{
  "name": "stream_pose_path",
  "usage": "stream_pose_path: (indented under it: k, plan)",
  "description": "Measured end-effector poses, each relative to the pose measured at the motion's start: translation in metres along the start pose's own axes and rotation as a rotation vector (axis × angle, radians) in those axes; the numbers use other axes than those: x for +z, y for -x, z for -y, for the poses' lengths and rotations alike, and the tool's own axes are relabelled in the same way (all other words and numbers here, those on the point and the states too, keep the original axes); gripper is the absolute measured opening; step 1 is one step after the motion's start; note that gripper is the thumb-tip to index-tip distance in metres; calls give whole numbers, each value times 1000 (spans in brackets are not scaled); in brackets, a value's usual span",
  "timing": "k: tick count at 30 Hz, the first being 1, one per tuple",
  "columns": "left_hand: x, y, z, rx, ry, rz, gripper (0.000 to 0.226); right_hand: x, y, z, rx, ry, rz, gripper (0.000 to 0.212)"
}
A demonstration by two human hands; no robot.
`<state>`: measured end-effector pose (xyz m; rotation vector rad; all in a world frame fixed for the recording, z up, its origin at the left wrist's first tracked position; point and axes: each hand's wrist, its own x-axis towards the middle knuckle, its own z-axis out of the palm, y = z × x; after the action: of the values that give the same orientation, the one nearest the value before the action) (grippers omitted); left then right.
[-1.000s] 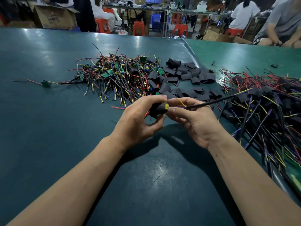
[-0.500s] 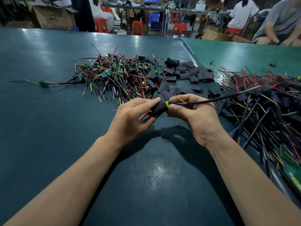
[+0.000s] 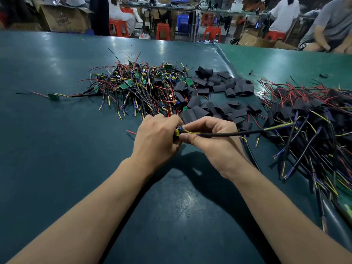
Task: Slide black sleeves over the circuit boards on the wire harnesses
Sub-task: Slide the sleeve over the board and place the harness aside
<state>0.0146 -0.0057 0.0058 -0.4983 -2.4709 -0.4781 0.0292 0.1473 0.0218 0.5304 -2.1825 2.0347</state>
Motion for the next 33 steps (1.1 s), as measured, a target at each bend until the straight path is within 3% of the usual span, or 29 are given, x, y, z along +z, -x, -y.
stream_pose_path:
  k: [2, 4, 13, 17, 21, 27, 30, 33]
  plan:
    - [-1, 0, 2, -84, 53, 23, 18, 1, 1, 0, -46, 26, -2, 22]
    - [-1, 1, 3, -107, 119, 13, 29, 0, 3, -2, -95, 56, 0, 23]
    - [-9, 2, 0, -9, 177, -41, 26, 5, 4, -12, -412, 315, -33, 20]
    - [-9, 3, -4, -34, 120, -63, 40, 4, 1, -10, -277, 210, -29, 29]
    - [-10, 3, -7, 1, 126, 3, 32, 4, 3, -11, -230, 185, 0, 34]
    - [-12, 2, -6, 54, 247, -28, 70, 8, 4, -9, -255, 241, -40, 25]
    - [-8, 1, -9, 58, 318, -48, 81, 6, 1, -6, -143, 123, -87, 27]
    - [-6, 0, -6, 12, 208, -97, 77, 1, -3, -2, -23, -95, -123, 23]
